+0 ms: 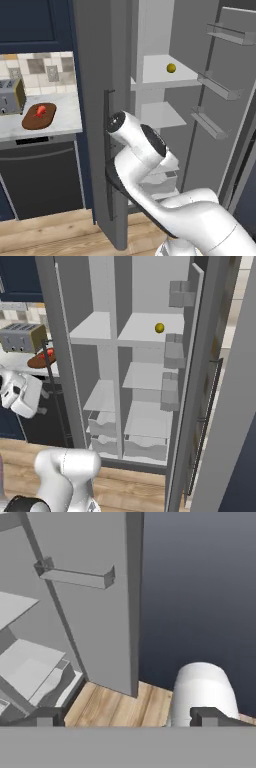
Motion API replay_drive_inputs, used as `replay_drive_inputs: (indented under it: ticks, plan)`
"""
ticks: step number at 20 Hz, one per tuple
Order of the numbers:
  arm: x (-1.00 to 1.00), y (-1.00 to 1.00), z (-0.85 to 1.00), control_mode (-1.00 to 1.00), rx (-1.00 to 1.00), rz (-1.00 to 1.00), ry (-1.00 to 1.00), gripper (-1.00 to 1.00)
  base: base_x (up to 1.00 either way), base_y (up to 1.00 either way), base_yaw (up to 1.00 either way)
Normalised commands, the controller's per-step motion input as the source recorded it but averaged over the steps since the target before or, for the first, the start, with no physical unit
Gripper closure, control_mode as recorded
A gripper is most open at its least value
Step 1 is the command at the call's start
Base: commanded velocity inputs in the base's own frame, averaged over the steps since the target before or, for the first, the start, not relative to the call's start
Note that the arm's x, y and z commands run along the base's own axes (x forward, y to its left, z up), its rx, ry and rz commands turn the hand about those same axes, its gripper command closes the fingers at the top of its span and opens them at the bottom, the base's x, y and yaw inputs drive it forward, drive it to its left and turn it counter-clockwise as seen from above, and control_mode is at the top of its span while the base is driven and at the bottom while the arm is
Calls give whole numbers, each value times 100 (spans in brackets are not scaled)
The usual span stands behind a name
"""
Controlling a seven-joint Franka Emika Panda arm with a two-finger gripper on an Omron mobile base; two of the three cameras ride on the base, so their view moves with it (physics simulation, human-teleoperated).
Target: Retrieve a lemon from the fridge and place it on the cutting board with the fish.
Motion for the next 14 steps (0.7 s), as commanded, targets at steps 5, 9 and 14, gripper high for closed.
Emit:
replay_drive_inputs:
  ticks: [5, 9, 14]
  plan:
    - [-41, -69, 19, -100, 23, 7, 0, -100, 0, 0, 0]
    - [-4, -35, -9, -100, 45, 2, 0, -100, 0, 0, 0]
    - [52, -6, -12, -100, 59, 0, 7, -100, 0, 0, 0]
